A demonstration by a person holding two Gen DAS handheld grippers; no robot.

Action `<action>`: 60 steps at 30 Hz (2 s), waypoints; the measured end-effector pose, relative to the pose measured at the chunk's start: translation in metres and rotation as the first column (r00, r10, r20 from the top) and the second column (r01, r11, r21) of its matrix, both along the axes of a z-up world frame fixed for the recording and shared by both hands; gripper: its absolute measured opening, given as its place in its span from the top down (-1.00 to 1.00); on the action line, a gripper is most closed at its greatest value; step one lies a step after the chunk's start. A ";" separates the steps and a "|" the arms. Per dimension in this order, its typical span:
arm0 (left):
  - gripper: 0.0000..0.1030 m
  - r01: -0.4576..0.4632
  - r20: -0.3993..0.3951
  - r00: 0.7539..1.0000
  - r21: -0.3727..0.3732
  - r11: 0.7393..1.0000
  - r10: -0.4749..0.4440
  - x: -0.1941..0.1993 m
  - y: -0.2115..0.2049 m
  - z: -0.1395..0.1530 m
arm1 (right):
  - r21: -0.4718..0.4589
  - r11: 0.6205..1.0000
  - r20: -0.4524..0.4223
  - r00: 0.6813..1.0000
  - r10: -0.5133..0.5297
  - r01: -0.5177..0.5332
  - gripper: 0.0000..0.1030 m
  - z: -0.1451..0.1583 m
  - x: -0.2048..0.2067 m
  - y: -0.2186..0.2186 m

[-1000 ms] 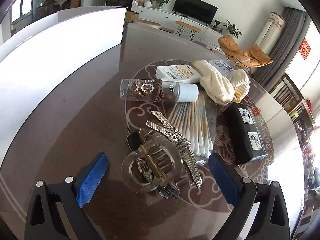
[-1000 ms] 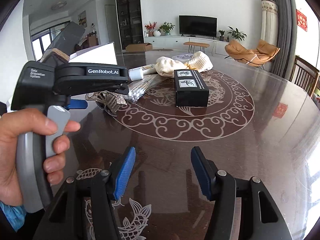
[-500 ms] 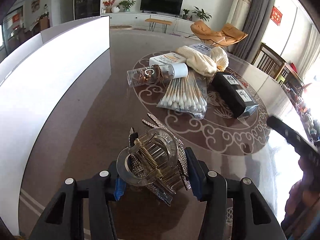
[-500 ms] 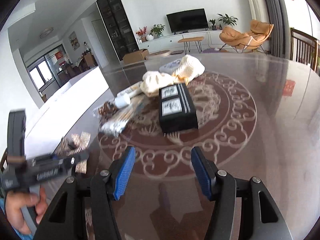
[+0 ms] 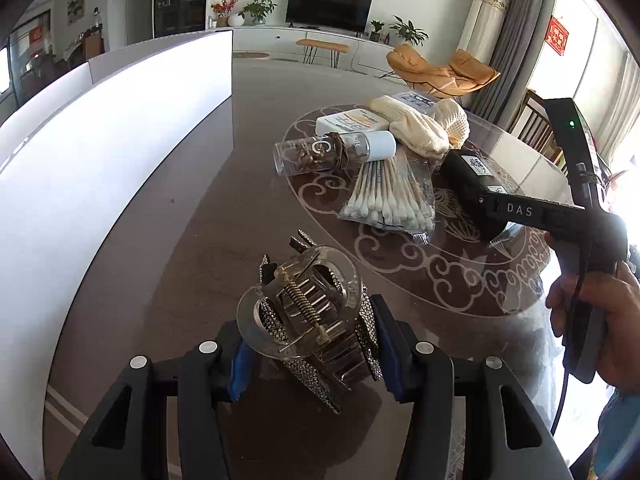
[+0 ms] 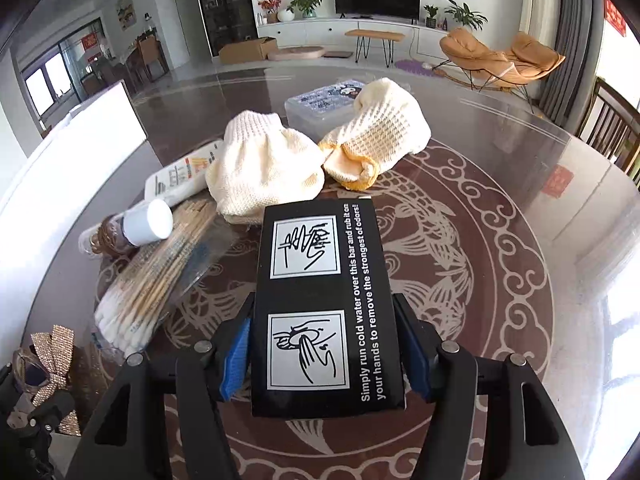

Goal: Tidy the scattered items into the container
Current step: 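Grasp the black soap-bar box with the right gripper while the left holds the clip, then carry the clip and black box into the container and open both grippers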

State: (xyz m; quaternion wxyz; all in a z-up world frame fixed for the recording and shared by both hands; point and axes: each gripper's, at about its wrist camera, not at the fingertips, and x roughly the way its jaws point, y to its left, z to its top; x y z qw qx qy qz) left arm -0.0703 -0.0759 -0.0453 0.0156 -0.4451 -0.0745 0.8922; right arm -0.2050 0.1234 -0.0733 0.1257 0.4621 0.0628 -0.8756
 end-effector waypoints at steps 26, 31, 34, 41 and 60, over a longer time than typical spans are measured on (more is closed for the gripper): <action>0.01 0.147 0.010 0.989 0.043 0.988 -0.147 0.062 0.015 0.019 | -0.291 0.951 0.016 0.994 0.112 -0.103 -0.15 0.023 0.174 0.013; 0.01 0.103 0.002 0.995 0.087 0.991 -0.104 0.067 -0.011 0.032 | -0.283 0.937 0.019 0.975 0.221 -0.207 -0.15 0.030 0.169 -0.035; 0.01 0.074 -0.060 0.996 0.080 0.994 -0.069 0.069 -0.039 0.066 | -0.281 0.915 -0.025 0.955 0.295 -0.290 -0.15 0.057 0.161 -0.072; 0.01 -0.117 -0.178 0.977 0.028 0.993 0.120 0.042 -0.163 0.150 | -0.279 0.834 -0.180 0.879 0.441 -0.476 -0.15 0.156 0.122 -0.185; -0.64 -0.419 0.225 0.880 -0.044 0.907 0.418 -0.017 -0.339 0.045 | -0.181 0.834 0.037 0.843 0.536 -0.522 -0.20 0.078 0.034 -0.413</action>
